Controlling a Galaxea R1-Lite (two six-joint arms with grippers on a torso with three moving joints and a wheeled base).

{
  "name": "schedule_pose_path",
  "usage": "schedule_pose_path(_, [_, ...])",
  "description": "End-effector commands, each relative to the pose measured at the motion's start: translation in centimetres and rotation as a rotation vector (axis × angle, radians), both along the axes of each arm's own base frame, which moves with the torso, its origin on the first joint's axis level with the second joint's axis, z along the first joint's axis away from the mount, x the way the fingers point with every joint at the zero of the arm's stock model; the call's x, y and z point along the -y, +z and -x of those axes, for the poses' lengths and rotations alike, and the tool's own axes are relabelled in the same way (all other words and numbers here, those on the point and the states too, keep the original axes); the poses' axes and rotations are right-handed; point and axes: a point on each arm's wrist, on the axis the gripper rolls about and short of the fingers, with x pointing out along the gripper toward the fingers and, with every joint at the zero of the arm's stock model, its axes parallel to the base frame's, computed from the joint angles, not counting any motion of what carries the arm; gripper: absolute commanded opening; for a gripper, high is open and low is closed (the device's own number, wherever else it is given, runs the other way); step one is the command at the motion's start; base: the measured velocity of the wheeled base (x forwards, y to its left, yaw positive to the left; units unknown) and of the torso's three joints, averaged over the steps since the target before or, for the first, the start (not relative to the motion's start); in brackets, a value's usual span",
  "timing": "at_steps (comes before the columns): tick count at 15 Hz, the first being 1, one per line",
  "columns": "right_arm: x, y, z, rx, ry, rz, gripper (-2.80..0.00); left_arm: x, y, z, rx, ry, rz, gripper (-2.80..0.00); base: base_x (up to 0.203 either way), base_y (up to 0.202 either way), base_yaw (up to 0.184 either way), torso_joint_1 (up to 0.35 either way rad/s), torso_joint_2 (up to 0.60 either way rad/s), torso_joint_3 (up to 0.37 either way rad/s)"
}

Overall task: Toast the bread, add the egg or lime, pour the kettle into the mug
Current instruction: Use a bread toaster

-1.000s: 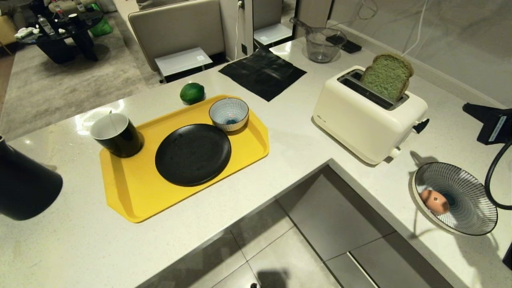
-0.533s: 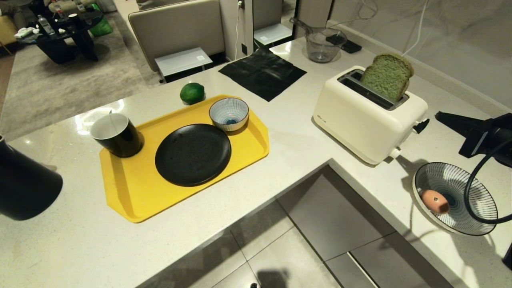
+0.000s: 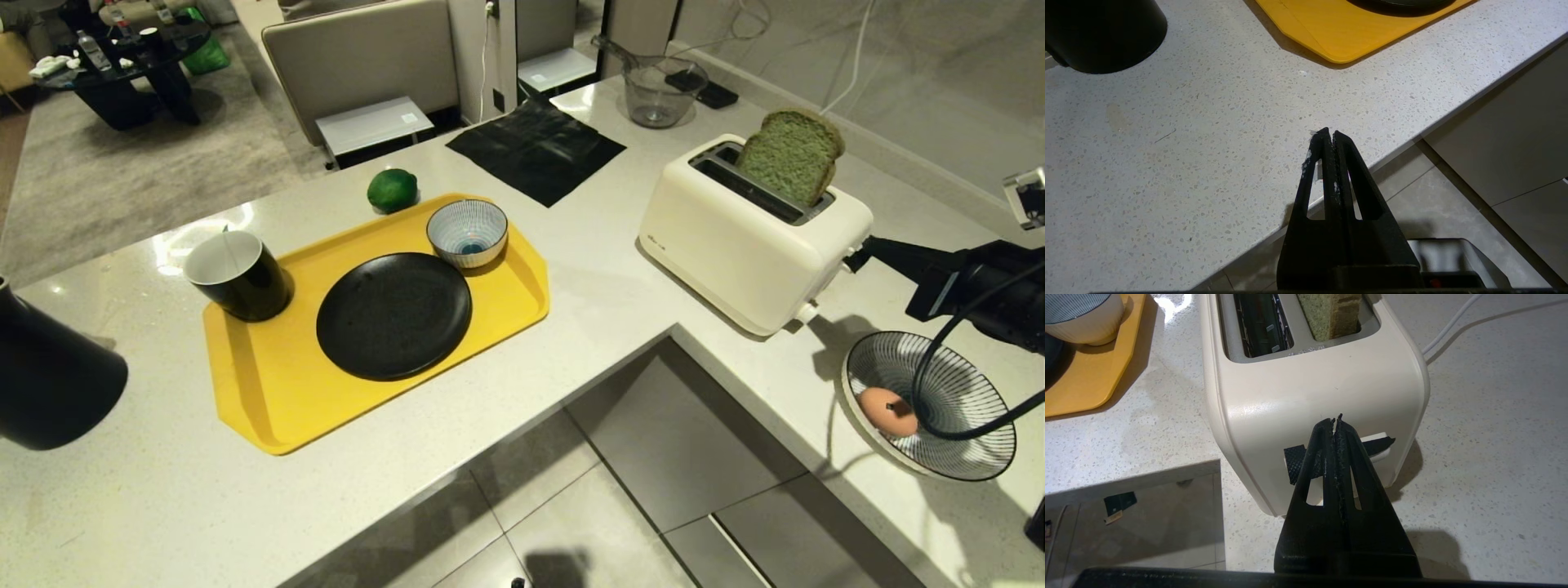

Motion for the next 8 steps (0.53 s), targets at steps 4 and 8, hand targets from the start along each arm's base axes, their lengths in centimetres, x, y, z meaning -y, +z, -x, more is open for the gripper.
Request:
schedule_pose_path(4, [0.2, -0.9, -1.6, -0.025, 0.015, -0.006, -2.8, 0.0, 0.0, 0.0, 0.001, 0.001, 0.0, -2.8, 0.0, 0.0, 0.0, 0.0, 0.0, 0.0])
schedule_pose_path(8, [0.2, -1.9, -1.7, -0.053, 0.015, -0.008, -2.8, 0.0, 0.0, 0.0, 0.001, 0.001, 0.0, -2.8, 0.0, 0.0, 0.0, 0.0, 0.0, 0.0])
